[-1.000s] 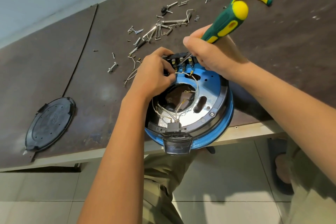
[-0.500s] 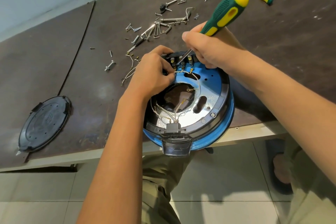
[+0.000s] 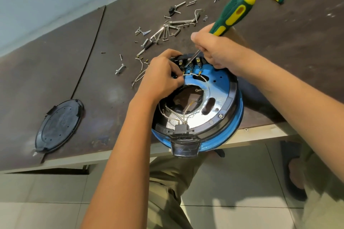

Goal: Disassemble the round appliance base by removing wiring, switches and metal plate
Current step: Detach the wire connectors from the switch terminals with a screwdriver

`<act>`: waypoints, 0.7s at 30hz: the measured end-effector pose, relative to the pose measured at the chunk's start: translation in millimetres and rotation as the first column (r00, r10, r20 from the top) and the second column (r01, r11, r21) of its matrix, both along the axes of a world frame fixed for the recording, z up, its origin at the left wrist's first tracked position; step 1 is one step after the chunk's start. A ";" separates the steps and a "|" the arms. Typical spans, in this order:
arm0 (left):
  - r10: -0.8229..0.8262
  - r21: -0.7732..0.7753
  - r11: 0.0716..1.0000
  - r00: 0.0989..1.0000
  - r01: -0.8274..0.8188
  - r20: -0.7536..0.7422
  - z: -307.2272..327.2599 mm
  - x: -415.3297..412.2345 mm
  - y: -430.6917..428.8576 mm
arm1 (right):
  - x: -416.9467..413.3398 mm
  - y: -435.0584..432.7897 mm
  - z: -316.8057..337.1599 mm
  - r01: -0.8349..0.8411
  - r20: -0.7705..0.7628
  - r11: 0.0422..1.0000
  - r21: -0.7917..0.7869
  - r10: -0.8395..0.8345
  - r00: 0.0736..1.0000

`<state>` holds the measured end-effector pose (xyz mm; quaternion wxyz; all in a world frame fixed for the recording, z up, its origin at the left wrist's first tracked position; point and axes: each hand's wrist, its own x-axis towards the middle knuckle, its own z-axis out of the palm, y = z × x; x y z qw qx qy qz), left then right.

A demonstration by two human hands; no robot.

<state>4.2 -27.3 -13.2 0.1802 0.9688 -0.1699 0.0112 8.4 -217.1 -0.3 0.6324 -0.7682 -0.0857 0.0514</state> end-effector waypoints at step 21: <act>-0.006 0.060 0.998 0.999 0.004 0.033 3.9 -0.1 0.5 | 1.1 -2.4 -8.3 -0.003 0.197 0.998 -0.063 0.016 0.980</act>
